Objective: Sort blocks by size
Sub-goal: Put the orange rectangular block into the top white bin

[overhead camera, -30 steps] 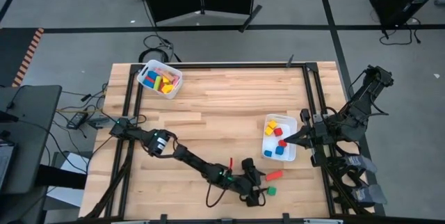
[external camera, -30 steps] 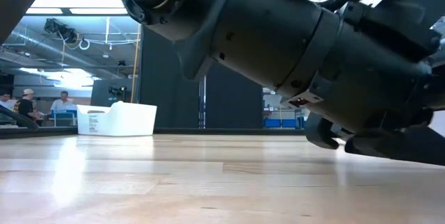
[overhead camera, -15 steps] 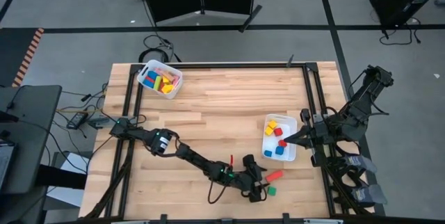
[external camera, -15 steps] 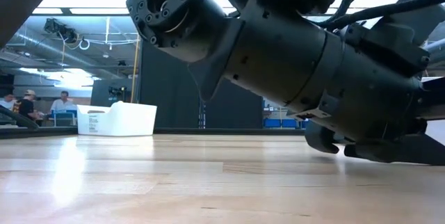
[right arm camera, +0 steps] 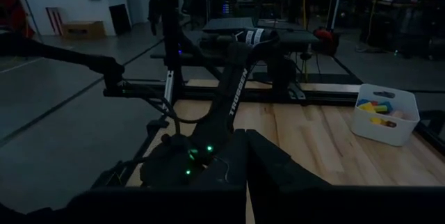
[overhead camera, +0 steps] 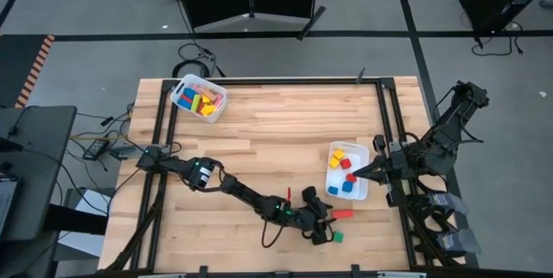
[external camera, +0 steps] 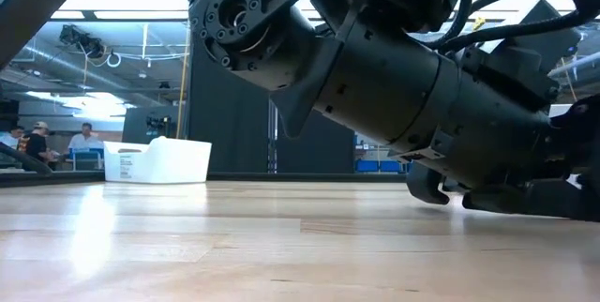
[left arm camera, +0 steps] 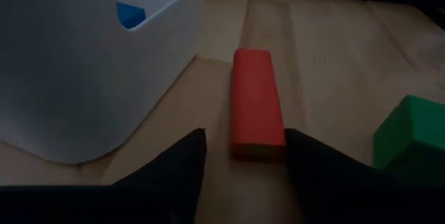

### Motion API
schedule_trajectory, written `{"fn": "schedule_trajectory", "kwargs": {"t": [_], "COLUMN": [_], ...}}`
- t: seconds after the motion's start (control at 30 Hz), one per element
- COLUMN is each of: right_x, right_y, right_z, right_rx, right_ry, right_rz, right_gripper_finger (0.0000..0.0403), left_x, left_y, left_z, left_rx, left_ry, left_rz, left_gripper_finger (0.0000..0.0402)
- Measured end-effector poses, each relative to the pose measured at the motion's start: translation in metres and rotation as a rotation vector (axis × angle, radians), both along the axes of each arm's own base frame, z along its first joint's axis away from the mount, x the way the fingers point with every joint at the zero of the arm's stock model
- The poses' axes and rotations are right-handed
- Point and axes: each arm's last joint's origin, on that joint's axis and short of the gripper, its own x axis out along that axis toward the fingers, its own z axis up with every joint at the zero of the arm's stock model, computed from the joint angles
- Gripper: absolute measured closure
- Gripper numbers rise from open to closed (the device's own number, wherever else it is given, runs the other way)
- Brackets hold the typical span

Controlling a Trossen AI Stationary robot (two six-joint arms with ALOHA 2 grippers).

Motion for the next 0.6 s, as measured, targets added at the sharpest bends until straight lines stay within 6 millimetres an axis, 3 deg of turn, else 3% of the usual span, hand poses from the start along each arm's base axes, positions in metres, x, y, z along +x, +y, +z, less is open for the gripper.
{"fn": "schedule_trajectory", "kwargs": {"t": [0.33,0.6], "right_x": [0.0,0.0], "right_y": [0.0,-0.0001], "right_z": [0.0,0.0], "right_rx": [0.0,-0.001], "right_ry": [0.0,0.0], "right_rz": [-0.001,-0.003], "right_gripper_finger": [0.0393,0.0393], "left_x": [0.0011,0.0011], "left_y": [0.0016,0.0011], "left_z": [0.0005,0.0003], "left_rx": [0.007,0.022], "left_ry": [-0.001,0.001], "left_rz": [-0.02,-0.039], "left_gripper_finger": [0.0266,0.0287]}}
